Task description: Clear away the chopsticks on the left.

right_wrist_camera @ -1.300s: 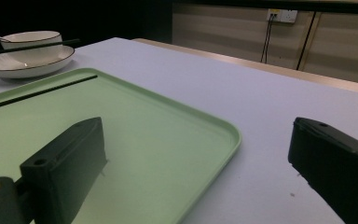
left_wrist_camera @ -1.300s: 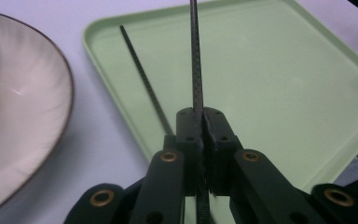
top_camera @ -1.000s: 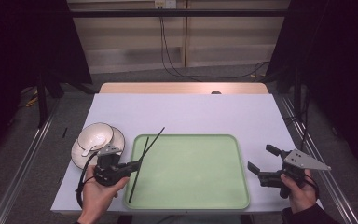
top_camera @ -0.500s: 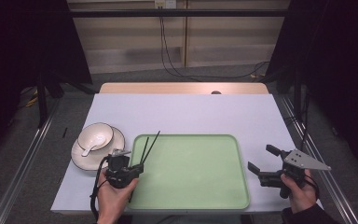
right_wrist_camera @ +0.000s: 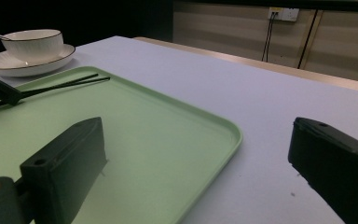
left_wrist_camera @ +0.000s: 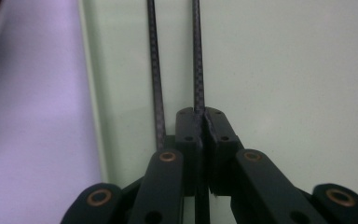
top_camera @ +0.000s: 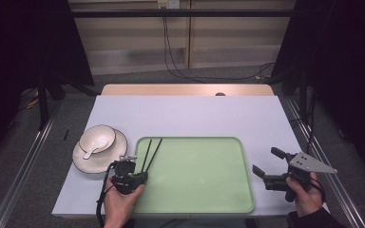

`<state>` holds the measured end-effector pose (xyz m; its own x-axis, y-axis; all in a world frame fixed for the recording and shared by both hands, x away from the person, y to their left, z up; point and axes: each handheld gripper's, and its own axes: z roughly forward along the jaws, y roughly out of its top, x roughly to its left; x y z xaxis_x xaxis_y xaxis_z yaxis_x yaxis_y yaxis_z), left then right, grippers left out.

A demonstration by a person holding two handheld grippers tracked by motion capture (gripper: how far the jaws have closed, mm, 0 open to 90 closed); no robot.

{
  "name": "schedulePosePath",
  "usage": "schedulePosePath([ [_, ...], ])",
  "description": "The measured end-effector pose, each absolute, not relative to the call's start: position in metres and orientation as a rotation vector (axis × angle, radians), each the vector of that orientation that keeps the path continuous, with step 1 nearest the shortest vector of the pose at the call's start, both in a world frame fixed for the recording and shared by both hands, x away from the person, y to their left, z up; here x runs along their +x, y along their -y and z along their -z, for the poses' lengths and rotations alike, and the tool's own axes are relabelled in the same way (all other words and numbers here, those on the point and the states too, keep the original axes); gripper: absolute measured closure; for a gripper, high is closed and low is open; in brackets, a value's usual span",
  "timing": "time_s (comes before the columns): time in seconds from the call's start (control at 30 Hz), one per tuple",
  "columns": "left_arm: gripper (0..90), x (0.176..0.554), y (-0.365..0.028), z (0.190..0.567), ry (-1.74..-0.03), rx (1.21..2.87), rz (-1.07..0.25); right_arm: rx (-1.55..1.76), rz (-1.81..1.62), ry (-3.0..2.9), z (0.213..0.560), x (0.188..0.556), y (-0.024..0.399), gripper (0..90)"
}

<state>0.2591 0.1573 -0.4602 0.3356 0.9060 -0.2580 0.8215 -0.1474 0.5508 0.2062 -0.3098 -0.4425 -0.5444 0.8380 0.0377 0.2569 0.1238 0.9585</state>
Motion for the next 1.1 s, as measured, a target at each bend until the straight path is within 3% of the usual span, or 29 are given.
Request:
schedulePosePath([
  [0.3, 77.2, 0.259, -0.154, 0.461, -1.464, 2.008, -0.185, 1.048, -1.437, -1.886, 0.443, 0.206, 0.31, 3.5],
  [0.63, 61.0, 0.261, -0.157, 0.457, -1.226, 2.017, -0.217, 1.048, -1.44, -1.888, 0.443, 0.206, 0.31, 3.5],
  [0.83, 37.4, 0.262, -0.162, 0.449, -1.056, 1.973, -0.274, 1.047, -1.438, -1.881, 0.442, 0.206, 0.31, 3.5],
  [0.9, 24.0, 0.26, -0.162, 0.445, -0.999, 1.957, -0.304, 1.046, -1.438, -1.879, 0.442, 0.206, 0.31, 3.5],
  [0.97, 16.0, 0.257, -0.164, 0.441, -0.949, 1.948, -0.321, 1.051, -1.443, -1.872, 0.442, 0.206, 0.31, 3.5],
  [1.1, 5.4, 0.251, -0.17, 0.432, -0.909, 1.931, -0.357, 1.047, -1.443, -1.873, 0.442, 0.206, 0.31, 3.5],
])
